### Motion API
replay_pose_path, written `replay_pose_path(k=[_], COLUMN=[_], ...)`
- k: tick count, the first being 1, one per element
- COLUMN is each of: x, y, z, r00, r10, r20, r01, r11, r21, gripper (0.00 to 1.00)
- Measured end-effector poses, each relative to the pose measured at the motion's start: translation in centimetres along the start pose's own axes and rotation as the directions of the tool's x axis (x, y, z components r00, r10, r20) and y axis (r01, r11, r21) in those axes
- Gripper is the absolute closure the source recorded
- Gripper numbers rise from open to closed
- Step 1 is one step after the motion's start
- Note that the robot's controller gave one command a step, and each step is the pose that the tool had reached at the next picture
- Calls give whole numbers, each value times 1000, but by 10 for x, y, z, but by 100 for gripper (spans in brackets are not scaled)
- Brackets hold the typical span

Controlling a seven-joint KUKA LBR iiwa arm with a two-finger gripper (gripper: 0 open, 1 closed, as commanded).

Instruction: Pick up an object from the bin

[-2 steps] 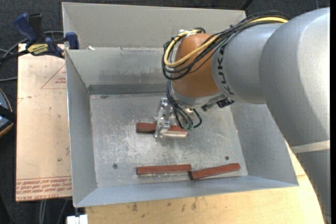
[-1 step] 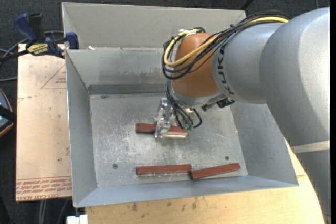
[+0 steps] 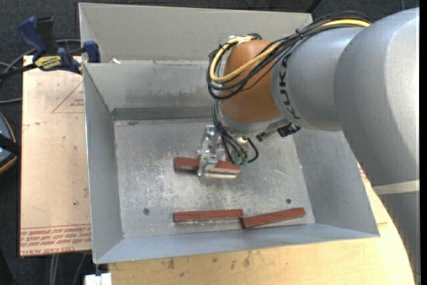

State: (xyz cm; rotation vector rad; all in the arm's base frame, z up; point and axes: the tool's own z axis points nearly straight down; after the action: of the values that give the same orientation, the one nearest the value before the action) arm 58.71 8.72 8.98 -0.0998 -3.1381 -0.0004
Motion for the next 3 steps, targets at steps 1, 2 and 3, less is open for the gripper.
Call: replay_pose_path(k=[1,2,3], x=[0,0,0], y=[0,0,0], z=[-20,-40,-57], r00=[1000,1000,1000], r10=[0,0,0], r20=[2,1,-2], r01=[0,0,0], r11=[1000,1000,1000], r21=[-1,0,0], gripper=[100,100,100])
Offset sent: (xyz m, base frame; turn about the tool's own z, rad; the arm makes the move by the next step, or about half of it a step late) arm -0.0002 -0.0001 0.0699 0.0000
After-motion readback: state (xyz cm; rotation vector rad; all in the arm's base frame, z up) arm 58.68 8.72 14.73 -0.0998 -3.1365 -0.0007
